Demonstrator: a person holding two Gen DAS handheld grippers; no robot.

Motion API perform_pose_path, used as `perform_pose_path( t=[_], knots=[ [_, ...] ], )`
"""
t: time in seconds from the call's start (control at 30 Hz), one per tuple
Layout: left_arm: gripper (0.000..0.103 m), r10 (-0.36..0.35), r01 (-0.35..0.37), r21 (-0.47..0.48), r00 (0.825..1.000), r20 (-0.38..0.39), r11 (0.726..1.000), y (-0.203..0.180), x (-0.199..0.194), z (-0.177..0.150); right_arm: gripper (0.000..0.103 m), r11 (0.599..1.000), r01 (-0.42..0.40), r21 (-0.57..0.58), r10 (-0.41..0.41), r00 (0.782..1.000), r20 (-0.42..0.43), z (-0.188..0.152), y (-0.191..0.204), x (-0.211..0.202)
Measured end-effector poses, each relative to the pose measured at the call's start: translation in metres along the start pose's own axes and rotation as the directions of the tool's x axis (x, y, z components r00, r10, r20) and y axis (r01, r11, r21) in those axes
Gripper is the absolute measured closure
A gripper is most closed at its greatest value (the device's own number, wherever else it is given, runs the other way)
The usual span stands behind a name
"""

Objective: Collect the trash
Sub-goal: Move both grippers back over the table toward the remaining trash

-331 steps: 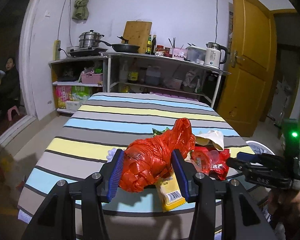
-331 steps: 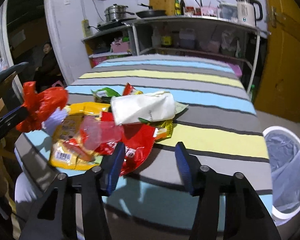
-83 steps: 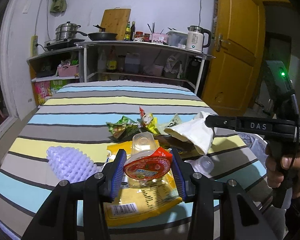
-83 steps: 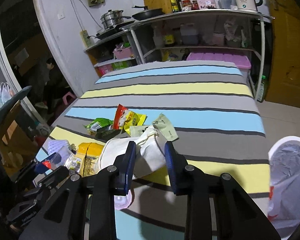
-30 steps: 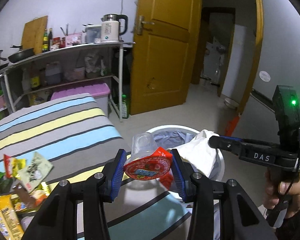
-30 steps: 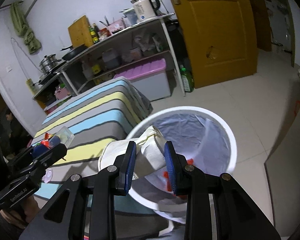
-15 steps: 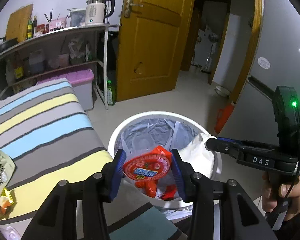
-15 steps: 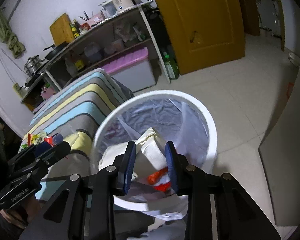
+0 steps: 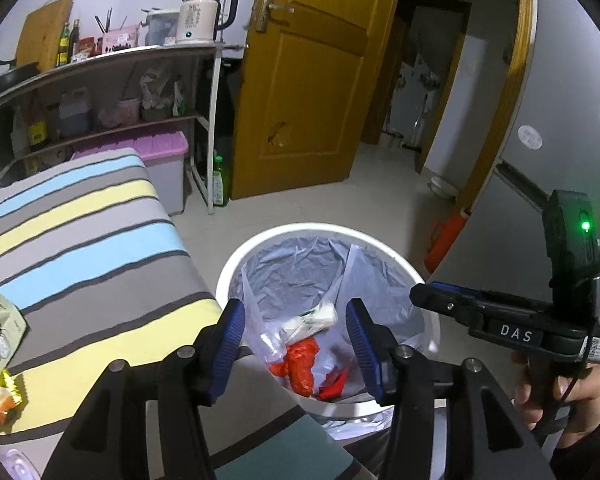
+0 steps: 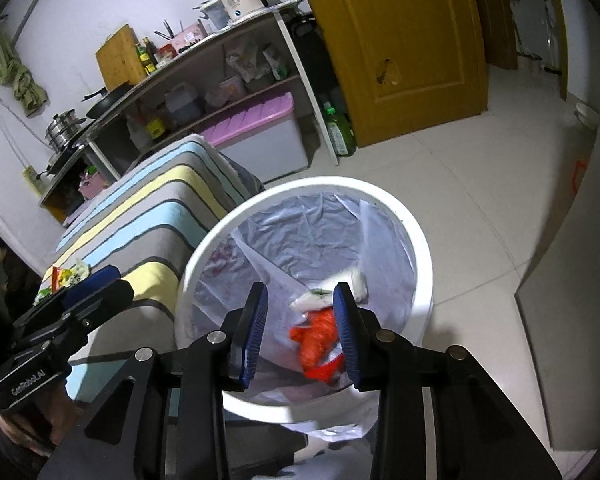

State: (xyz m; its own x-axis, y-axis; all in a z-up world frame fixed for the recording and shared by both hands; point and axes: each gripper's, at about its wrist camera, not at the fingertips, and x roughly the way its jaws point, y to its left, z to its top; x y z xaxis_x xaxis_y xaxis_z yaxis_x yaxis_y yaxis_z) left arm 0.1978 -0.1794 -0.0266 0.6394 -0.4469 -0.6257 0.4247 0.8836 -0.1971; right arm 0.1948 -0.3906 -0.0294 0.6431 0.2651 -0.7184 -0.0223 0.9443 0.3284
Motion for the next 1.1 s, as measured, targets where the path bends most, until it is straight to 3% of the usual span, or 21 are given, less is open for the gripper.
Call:
perform_pose_path(
  t=[0.4, 0.77, 1.1],
  knots=[
    [0.051, 0.014, -0.012, -0.018, 0.995, 0.104, 1.000, 0.005, -0.062, -0.002, 0.067, 0.994, -0.060, -0.096, 0.068, 0.995, 0.080, -0.003, 0.049, -0.038],
    [0.051, 0.108, -0.100, -0.053, 0.978, 0.178, 0.994, 0.027, -0.120, -0.018, 0.067, 0.974, -0.117, -0.195, 0.138, 0.985, 0.102, -0.017, 0.102, -0.057],
    [0.051, 0.207, -0.182, -0.128, 0.954, 0.218, 0.975, 0.055, -0.166, -0.038, 0.067, 0.942, -0.190, -0.277, 0.215, 0.975, 0.063, -0.040, 0.146, -0.058]
  ],
)
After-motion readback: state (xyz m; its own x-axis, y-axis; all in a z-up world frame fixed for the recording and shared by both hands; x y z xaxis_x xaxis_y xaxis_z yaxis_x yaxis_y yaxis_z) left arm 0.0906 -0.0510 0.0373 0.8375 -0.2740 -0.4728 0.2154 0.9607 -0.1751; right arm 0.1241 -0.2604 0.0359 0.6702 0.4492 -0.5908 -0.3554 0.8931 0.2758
